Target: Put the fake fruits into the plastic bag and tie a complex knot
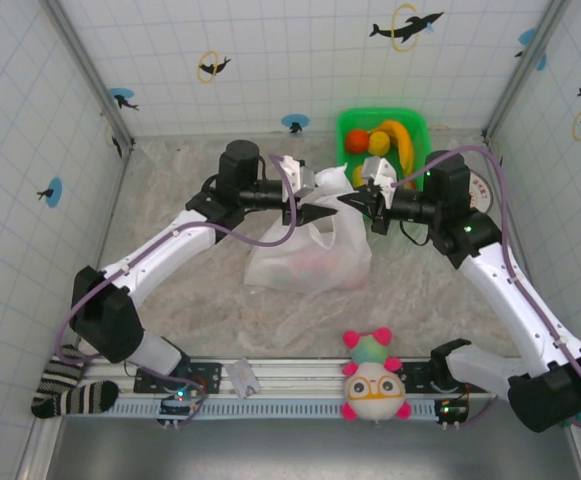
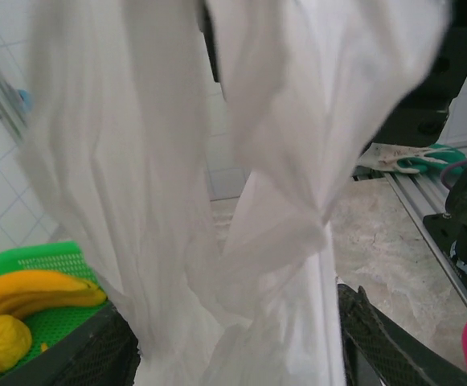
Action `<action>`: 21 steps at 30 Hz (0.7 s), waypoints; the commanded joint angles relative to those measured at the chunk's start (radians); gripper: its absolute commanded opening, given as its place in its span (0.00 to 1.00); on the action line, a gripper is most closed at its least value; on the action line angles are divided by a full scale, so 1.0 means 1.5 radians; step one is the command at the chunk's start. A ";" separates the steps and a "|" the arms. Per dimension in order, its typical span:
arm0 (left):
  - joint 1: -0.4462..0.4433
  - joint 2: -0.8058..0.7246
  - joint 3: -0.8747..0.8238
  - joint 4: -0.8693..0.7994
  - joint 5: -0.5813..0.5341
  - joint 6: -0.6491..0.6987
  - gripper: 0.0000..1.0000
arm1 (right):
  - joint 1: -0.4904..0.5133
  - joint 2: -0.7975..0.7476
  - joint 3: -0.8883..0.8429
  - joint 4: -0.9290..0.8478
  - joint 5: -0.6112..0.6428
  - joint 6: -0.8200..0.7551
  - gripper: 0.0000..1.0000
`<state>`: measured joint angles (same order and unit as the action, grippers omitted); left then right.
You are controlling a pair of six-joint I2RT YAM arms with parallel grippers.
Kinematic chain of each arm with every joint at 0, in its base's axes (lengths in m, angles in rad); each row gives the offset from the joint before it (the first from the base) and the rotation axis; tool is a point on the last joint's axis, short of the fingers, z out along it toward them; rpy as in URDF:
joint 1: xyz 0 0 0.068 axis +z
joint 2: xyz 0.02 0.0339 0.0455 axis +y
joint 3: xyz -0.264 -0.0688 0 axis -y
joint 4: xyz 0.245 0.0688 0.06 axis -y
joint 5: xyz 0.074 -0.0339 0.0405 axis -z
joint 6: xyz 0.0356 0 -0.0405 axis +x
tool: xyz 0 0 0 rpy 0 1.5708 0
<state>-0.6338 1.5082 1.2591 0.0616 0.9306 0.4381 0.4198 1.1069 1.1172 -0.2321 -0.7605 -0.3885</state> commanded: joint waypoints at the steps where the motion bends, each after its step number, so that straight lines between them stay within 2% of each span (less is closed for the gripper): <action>1: -0.002 0.002 0.021 0.018 0.007 -0.008 0.62 | 0.004 -0.016 0.005 0.033 -0.020 0.002 0.00; 17: 0.017 -0.039 -0.018 0.084 -0.007 -0.035 0.75 | 0.003 -0.020 -0.009 0.008 -0.025 -0.027 0.00; 21: 0.022 -0.041 -0.035 0.107 -0.007 -0.047 0.82 | 0.004 -0.019 -0.008 0.005 -0.024 -0.030 0.00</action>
<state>-0.6109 1.4681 1.2362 0.1669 0.9115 0.3912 0.4198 1.1000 1.1168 -0.2302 -0.7818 -0.4206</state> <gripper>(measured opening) 0.805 0.056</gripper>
